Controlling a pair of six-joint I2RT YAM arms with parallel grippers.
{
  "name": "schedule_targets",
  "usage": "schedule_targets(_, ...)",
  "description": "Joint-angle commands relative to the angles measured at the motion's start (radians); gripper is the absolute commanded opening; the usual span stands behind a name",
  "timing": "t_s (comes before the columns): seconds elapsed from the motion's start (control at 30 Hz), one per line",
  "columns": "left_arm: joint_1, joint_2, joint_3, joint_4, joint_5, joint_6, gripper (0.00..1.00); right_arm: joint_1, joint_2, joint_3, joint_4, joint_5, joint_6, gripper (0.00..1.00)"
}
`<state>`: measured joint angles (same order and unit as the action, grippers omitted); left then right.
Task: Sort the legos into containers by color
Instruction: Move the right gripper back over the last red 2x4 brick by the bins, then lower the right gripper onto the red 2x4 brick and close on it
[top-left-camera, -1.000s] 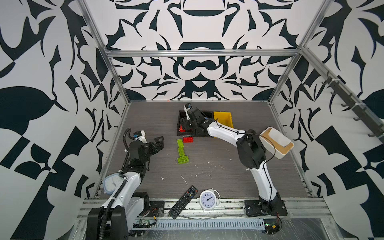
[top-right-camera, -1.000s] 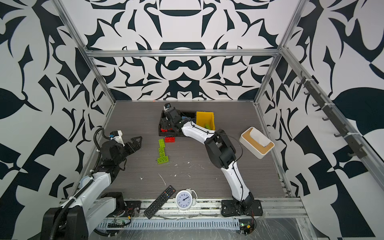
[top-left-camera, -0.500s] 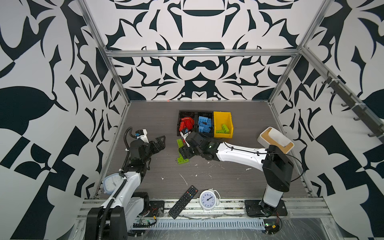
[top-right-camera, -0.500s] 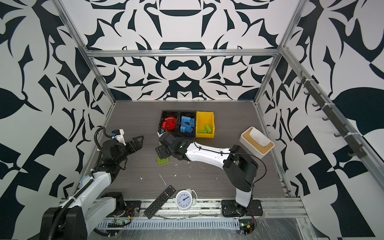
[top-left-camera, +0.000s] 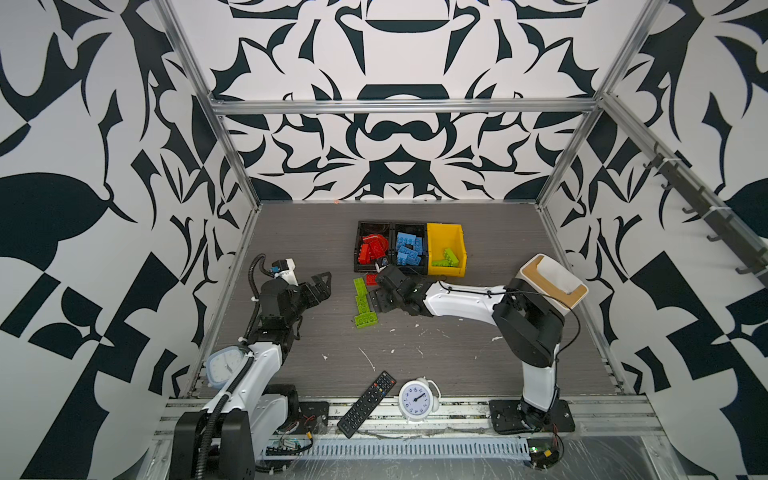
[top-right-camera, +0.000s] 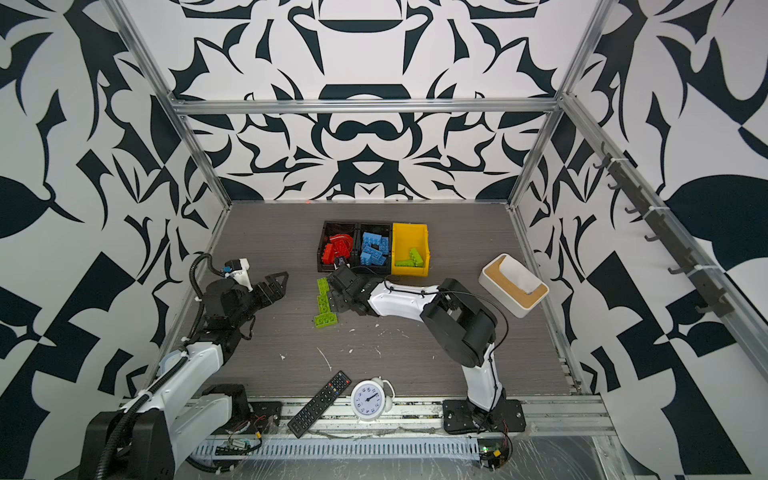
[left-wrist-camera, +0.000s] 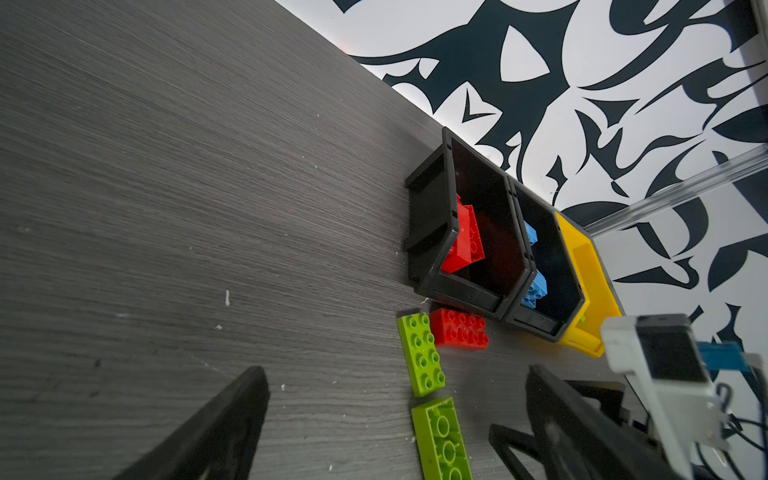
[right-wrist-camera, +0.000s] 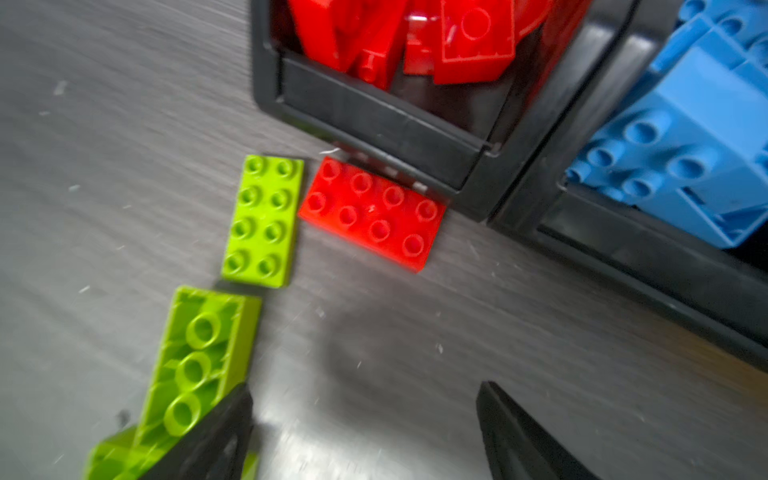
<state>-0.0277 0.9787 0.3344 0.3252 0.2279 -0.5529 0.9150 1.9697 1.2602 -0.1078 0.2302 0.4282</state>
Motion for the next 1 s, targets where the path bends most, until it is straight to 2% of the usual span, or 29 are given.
schedule_targets(0.0,-0.003,-0.012,0.015,0.017,-0.004,0.001,0.99,-0.008,0.01,0.052,0.089,0.031,0.019,0.85)
schedule_targets(0.97,-0.003,-0.017,0.017,0.005,-0.022,0.004,0.99,-0.032,0.211,0.223,0.108,0.055,-0.022,0.82)
